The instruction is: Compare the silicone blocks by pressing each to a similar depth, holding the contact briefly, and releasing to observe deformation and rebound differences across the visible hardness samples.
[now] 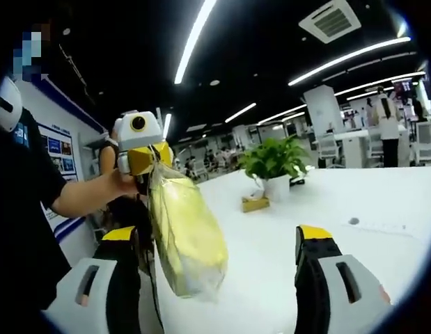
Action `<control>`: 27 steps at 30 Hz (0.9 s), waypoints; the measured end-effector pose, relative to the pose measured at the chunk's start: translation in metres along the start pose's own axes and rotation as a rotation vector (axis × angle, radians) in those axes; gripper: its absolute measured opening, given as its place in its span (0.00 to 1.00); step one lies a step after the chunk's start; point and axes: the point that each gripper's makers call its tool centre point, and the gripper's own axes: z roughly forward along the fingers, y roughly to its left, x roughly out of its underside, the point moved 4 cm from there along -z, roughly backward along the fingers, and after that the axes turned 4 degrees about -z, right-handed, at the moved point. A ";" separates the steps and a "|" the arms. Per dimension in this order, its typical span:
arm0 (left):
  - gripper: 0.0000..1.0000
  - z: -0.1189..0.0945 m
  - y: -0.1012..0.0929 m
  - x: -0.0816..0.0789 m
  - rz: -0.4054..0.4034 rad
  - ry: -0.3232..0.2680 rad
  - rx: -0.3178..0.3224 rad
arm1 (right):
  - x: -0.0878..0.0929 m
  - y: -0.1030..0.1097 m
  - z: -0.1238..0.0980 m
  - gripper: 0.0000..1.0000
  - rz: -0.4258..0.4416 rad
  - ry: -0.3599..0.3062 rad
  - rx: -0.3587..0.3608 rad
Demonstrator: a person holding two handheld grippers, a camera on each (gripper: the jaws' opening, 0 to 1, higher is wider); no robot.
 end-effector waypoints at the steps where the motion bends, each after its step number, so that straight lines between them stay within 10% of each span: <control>1: 0.00 -0.001 0.000 0.000 -0.004 -0.001 -0.001 | -0.003 -0.006 -0.001 0.92 -0.010 -0.021 0.044; 27: 0.00 -0.018 0.010 0.003 -0.037 -0.058 -0.064 | -0.022 -0.022 -0.075 0.96 -0.188 -0.057 0.341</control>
